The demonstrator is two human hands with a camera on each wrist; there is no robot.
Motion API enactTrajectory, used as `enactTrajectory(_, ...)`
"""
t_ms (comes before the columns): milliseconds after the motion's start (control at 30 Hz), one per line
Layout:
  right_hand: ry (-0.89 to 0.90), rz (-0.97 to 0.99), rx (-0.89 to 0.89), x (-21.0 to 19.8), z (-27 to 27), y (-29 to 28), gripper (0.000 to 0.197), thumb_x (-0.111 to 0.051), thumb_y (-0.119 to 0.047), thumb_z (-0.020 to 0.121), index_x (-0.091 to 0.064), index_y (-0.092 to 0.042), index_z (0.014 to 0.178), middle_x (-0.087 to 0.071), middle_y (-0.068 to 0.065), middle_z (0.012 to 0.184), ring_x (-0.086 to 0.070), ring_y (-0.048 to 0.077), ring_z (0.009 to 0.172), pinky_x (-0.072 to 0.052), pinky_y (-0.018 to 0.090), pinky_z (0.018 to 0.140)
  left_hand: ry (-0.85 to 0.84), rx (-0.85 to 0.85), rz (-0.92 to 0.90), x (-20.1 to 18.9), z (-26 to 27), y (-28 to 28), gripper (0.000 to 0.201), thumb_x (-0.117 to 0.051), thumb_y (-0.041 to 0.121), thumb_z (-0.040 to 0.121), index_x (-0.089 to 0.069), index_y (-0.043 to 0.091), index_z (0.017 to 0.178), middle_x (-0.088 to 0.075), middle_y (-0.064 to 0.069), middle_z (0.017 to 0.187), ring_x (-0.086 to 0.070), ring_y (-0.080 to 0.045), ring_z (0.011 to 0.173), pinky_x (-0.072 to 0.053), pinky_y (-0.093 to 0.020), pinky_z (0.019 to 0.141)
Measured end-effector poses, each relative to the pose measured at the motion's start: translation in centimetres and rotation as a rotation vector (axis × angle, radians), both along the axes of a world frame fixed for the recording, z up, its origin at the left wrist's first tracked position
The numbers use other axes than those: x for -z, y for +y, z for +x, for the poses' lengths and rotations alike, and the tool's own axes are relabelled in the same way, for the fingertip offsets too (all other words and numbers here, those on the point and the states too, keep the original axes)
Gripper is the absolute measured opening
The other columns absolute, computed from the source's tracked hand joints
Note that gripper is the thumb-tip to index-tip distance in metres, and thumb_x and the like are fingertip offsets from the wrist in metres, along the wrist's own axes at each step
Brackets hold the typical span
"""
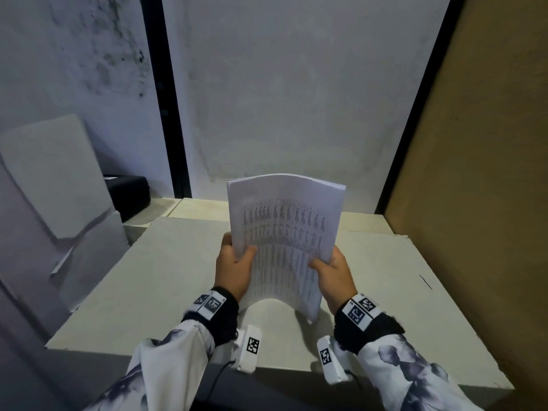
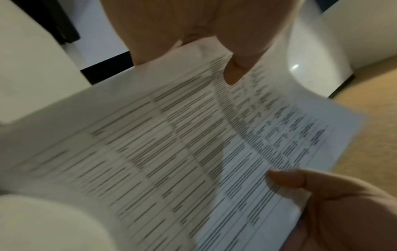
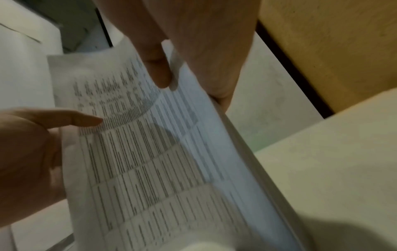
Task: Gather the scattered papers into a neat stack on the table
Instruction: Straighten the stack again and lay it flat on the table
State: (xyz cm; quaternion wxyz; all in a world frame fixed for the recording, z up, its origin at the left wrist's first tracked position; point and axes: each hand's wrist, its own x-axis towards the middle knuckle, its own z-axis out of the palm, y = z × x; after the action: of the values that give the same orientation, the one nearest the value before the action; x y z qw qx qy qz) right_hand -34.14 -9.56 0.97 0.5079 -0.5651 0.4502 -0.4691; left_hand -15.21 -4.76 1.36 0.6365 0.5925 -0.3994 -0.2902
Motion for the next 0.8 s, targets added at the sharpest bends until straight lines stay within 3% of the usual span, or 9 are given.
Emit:
enactTrajectory(67, -0.015, 0.056, 0.013, 0.8, 0.0, 0.4, 0.043, -0.046, 0.012, 0.091, -0.066, -0.017, 0.115, -0.073, 0.013, 0.115, -0.068, 0.033, 0.111, -0.058, 0.049, 0.093, 0.055, 0.016, 0.045, 1.2, 0.0, 0.3, 0.017, -0.055, 0.009, 0.098, -0.053, 0.017, 0.113, -0.067, -0.003, 0.103, -0.067, -0.025, 0.102, -0.055, -0.033, 0.077)
enactTrajectory(200, -0.023, 0.076, 0.033, 0.5, -0.1, 0.9, 0.039, -0.04, 0.013, 0.09, -0.067, -0.011, 0.105, -0.072, 0.012, 0.104, -0.066, 0.029, 0.1, -0.055, 0.037, 0.077, 0.058, 0.056, 0.073, 0.8, 0.9, 0.4, 0.022, -0.047, 0.009, 0.099, -0.057, 0.011, 0.118, -0.068, -0.007, 0.109, -0.066, -0.023, 0.102, -0.051, -0.03, 0.074)
enactTrajectory(367, -0.043, 0.055, 0.029, -0.5, -0.3, 0.1, 0.041, -0.038, 0.015, 0.09, -0.064, -0.008, 0.111, -0.069, 0.005, 0.106, -0.064, 0.02, 0.101, -0.053, 0.034, 0.077, 0.015, 0.072, 0.057, -0.7, 2.0, -0.1, 0.027, -0.038, 0.003, 0.099, -0.052, 0.012, 0.119, -0.063, 0.0, 0.104, -0.06, -0.014, 0.094, -0.048, -0.031, 0.072)
enactTrajectory(533, 0.041, 0.147, 0.084, 2.2, 0.7, 1.2, 0.031, -0.04, 0.015, 0.084, -0.062, 0.01, 0.105, -0.065, 0.015, 0.096, -0.059, 0.031, 0.089, -0.048, 0.037, 0.075, 0.07, 0.094, 0.129, 2.8, 0.6, 1.2, 0.023, -0.036, 0.007, 0.101, -0.053, 0.005, 0.116, -0.062, -0.009, 0.101, -0.06, -0.028, 0.095, -0.049, -0.034, 0.072)
enactTrajectory(700, 0.076, 0.139, 0.065, 1.5, 0.2, 1.4, 0.031, -0.042, 0.013, 0.086, -0.064, 0.003, 0.104, -0.069, 0.014, 0.099, -0.061, 0.022, 0.089, -0.05, 0.036, 0.074, 0.106, 0.041, 0.146, 2.7, 1.6, 0.8, 0.019, -0.038, 0.018, 0.099, -0.053, 0.015, 0.109, -0.066, -0.015, 0.108, -0.065, -0.035, 0.101, -0.055, -0.054, 0.09)
enactTrajectory(800, 0.087, 0.153, 0.084, 2.0, 0.3, 1.6, 0.028, -0.04, 0.015, 0.086, -0.063, 0.005, 0.1, -0.066, 0.011, 0.093, -0.06, 0.025, 0.089, -0.05, 0.037, 0.077, 0.098, 0.057, 0.164, 3.5, 1.3, 1.3, 0.018, -0.037, 0.019, 0.1, -0.054, 0.023, 0.106, -0.066, -0.009, 0.104, -0.064, -0.033, 0.102, -0.056, -0.048, 0.085)
